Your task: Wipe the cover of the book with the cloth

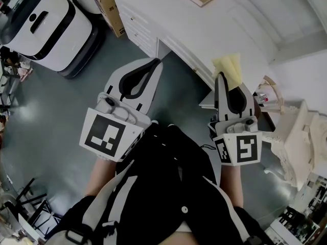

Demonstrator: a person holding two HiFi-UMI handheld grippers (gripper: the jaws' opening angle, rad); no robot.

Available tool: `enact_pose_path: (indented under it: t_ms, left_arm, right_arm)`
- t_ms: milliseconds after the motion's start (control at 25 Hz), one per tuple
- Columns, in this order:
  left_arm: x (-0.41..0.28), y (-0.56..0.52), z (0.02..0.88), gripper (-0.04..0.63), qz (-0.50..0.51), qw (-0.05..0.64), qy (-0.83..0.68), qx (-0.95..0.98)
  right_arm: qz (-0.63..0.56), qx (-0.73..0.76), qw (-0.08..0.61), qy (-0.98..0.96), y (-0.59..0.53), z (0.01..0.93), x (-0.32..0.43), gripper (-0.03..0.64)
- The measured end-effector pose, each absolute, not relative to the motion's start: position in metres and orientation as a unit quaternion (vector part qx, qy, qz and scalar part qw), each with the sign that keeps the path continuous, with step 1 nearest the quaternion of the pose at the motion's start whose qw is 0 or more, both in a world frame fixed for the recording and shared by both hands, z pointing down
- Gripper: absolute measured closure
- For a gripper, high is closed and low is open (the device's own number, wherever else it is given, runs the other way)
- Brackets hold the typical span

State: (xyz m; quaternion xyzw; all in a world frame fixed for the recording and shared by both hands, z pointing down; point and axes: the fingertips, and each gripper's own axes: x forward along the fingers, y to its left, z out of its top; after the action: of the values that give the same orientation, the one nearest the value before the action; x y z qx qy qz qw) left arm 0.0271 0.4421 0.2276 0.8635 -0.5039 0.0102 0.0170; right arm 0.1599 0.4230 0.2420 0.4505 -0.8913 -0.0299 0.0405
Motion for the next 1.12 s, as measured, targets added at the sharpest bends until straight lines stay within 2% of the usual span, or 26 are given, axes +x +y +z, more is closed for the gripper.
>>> enact_pose_path:
  t_ms: [360, 720, 1120]
  left_arm:
    - [-0.006, 0.456, 0.221, 0.597, 0.004, 0.004, -0.502, 0.865]
    - [-0.035, 0.464, 0.225, 0.597, -0.007, 0.01, -0.507, 0.862]
    - [-0.049, 0.432, 0.23, 0.597, -0.012, 0.019, -0.527, 0.85]
  right_arm:
    - [-0.034, 0.445, 0.03, -0.894, 0.439, 0.236, 0.121, 0.581]
    - [-0.046, 0.425, 0.056, -0.902, 0.451, 0.243, 0.089, 0.581]
    - [-0.041, 0.417, 0.055, -0.906, 0.407, 0.245, 0.079, 0.581]
